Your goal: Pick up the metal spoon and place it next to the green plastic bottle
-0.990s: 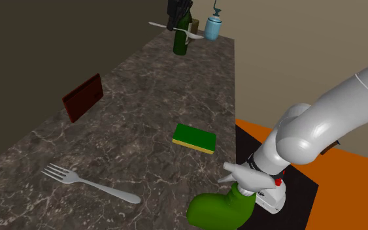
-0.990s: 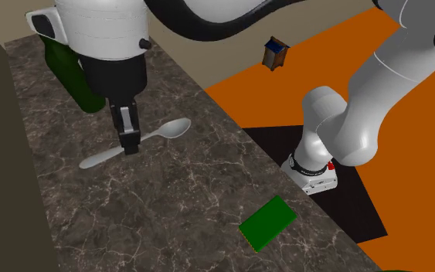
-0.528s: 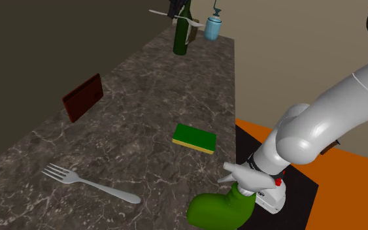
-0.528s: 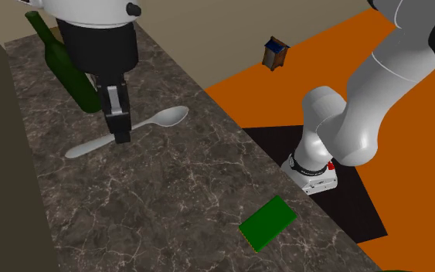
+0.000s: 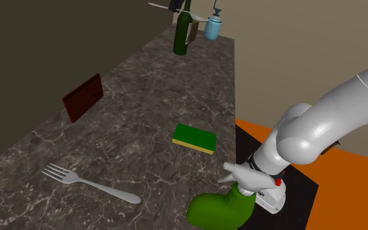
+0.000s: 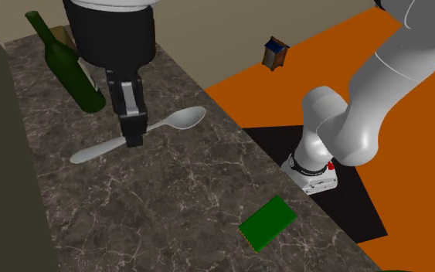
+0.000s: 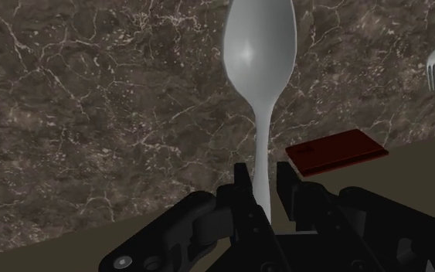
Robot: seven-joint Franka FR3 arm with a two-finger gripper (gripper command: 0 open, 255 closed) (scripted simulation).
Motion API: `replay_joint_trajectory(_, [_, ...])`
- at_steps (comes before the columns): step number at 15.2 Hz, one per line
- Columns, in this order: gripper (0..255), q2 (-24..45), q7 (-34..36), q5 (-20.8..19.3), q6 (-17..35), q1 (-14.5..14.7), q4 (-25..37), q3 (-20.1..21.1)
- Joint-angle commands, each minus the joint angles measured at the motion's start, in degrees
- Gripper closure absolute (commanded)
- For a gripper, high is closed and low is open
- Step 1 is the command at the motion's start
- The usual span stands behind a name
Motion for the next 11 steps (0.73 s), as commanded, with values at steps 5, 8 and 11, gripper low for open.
replay_joint_trajectory(5, [255,-7.64,6.47,0.90,0.07,2.11,-6.69,4.51])
replay_joint_trajectory(8, [255,-10.83,9.90,1.70,-0.13,3.20,-9.09,7.03])
replay_joint_trajectory(11, [255,-13.58,13.43,2.69,-0.46,4.28,-10.87,9.69])
